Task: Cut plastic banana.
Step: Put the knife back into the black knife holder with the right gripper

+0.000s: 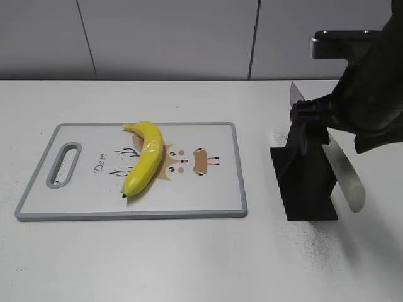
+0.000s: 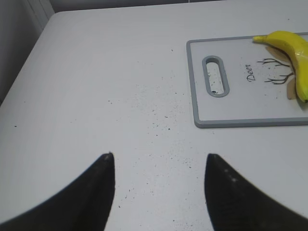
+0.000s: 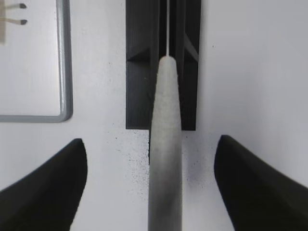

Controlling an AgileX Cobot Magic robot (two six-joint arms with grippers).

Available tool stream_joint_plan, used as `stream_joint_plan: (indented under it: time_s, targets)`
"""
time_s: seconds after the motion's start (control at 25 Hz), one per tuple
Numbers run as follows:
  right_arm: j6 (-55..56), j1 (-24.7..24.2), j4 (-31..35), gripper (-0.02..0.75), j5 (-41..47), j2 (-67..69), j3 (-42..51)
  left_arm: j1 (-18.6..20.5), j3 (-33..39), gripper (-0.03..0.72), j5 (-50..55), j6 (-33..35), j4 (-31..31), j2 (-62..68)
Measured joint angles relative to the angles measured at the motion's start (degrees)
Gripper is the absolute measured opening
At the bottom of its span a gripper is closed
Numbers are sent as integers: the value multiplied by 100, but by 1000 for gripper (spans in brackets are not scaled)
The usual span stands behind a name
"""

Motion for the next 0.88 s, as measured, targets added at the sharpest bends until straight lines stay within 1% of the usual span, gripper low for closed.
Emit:
stream_joint_plan:
  time_s: [0.08, 0.24, 0.48, 0.6, 0.88]
  targets:
    - [-30, 0, -26, 627, 6, -144, -75, 0, 0, 554, 0, 0, 0, 0]
    - [-292, 0, -55, 629, 82, -704, -207, 0, 0, 554, 0, 0, 0, 0]
    - [-1351, 0, -55, 626, 508, -1776, -137, 0, 0, 554, 0, 0, 0, 0]
    - [-1654, 0, 31, 622, 539, -2262, 238, 0, 0, 554, 0, 0, 0, 0]
    - [-2281, 0, 104, 600, 262, -3625, 1679, 0, 0, 554, 0, 0, 0, 0]
